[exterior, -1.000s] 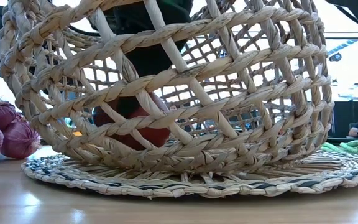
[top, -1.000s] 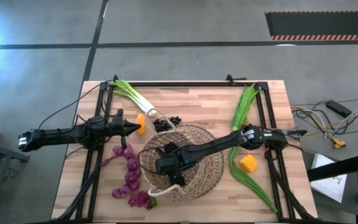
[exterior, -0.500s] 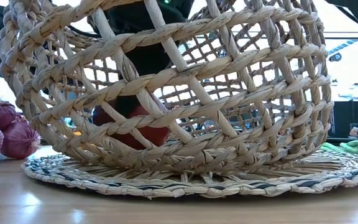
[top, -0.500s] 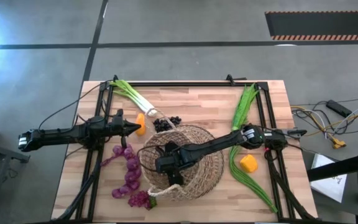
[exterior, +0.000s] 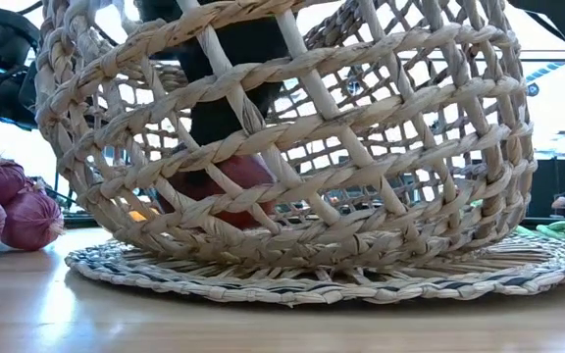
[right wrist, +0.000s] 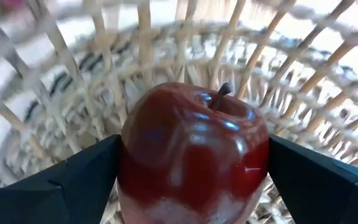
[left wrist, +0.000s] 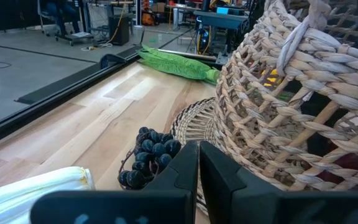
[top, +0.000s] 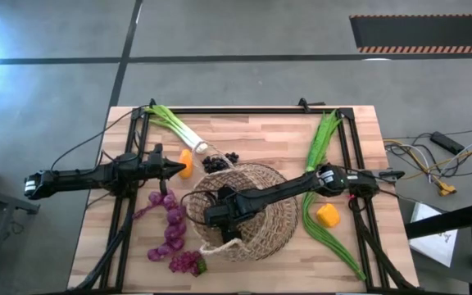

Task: Build produce basket
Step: Put the apple into the basket, then put the leaf lettuce into the basket

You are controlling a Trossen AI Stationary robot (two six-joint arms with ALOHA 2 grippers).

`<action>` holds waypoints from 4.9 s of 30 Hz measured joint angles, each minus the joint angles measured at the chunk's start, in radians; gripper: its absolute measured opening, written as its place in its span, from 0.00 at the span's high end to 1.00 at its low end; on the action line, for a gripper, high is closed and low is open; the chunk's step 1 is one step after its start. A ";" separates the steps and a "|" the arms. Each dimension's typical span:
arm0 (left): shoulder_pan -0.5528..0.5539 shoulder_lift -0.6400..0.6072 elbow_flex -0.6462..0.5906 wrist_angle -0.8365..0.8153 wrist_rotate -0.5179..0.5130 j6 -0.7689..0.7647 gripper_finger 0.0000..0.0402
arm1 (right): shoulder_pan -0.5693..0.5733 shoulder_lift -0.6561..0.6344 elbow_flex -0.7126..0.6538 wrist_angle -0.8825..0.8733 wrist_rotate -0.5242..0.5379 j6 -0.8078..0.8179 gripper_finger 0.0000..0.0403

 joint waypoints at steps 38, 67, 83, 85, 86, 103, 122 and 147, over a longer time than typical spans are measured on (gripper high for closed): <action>0.000 0.000 0.000 0.000 0.000 0.000 1.00 | -0.026 -0.007 0.096 -0.029 0.003 0.056 0.08; 0.000 0.000 0.000 0.000 0.000 0.000 1.00 | -0.039 -0.008 0.089 -0.011 0.189 0.148 0.08; 0.000 0.000 0.000 0.000 0.000 0.000 1.00 | -0.043 -0.009 0.088 0.014 0.133 0.238 0.08; 0.000 0.000 0.000 0.000 0.000 0.000 1.00 | -0.043 -0.009 0.088 0.011 0.133 0.247 0.08; 0.000 0.000 0.000 0.000 0.000 0.000 1.00 | -0.043 -0.009 0.088 0.008 0.133 0.252 0.08; 0.000 0.000 0.000 0.000 0.000 0.000 1.00 | -0.039 -0.009 0.063 -0.039 0.152 0.254 0.01; 0.000 0.000 0.000 0.000 0.000 0.000 1.00 | 0.049 -0.199 0.198 -0.160 0.052 0.220 0.01; 0.000 -0.001 0.000 -0.001 0.000 0.000 1.00 | 0.516 -0.367 -0.064 -0.603 0.555 1.227 0.01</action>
